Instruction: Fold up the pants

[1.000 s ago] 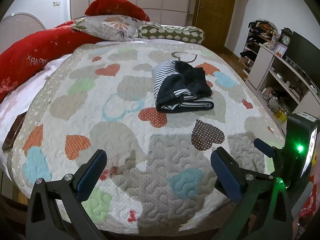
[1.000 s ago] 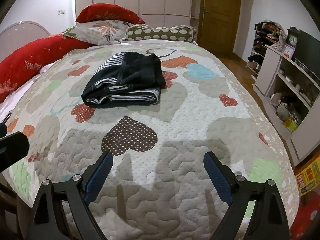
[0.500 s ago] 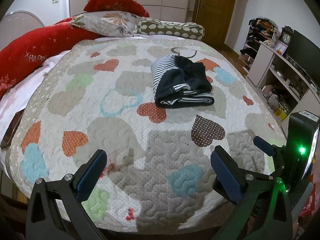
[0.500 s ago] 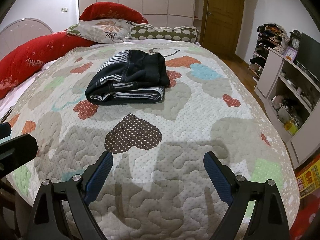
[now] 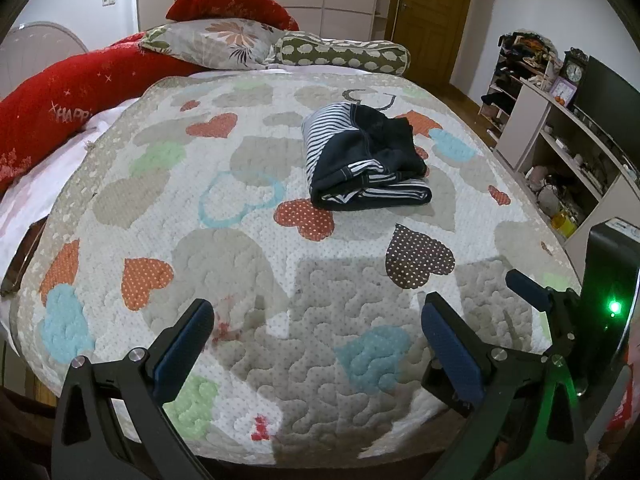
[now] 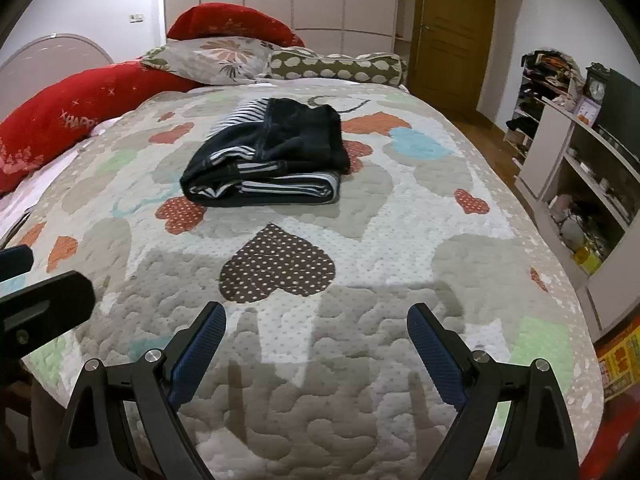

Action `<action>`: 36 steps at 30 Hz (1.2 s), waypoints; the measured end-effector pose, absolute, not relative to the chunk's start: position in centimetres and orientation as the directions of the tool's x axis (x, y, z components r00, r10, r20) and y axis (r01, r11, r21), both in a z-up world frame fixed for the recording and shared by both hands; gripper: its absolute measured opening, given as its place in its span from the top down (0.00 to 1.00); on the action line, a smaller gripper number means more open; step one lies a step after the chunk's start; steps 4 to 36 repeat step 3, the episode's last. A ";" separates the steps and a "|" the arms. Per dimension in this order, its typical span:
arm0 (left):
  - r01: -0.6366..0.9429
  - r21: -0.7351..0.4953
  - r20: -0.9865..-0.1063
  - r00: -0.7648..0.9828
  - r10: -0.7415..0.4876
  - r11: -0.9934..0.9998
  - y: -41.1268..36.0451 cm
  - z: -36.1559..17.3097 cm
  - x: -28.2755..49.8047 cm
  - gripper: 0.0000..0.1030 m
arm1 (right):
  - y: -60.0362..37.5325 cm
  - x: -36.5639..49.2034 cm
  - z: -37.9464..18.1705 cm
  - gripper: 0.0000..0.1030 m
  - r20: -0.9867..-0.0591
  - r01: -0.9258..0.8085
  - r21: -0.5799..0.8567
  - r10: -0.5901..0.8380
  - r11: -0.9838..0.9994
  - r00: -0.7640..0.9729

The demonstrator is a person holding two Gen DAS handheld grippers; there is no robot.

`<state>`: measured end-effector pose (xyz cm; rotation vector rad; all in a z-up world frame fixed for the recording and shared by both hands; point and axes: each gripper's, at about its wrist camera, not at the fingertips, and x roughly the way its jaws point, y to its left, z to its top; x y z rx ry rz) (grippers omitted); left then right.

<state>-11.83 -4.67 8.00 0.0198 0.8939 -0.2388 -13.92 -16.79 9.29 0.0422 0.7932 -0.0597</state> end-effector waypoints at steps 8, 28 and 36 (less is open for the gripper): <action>0.216 -0.086 -0.778 0.595 -0.201 0.972 -4.6 7.7 -11.7 0.00 | -16.5 -14.0 9.2 0.09 -0.711 0.053 0.018 -0.024 0.998 0.703; 0.216 -0.086 -0.778 0.595 -0.201 0.972 -4.6 7.7 -11.7 0.00 | -16.5 -14.0 9.2 0.09 -0.711 0.053 0.018 -0.024 0.998 0.703; 0.216 -0.086 -0.778 0.595 -0.201 0.972 -4.6 7.7 -11.7 0.00 | -16.5 -14.0 9.2 0.09 -0.711 0.053 0.018 -0.024 0.998 0.703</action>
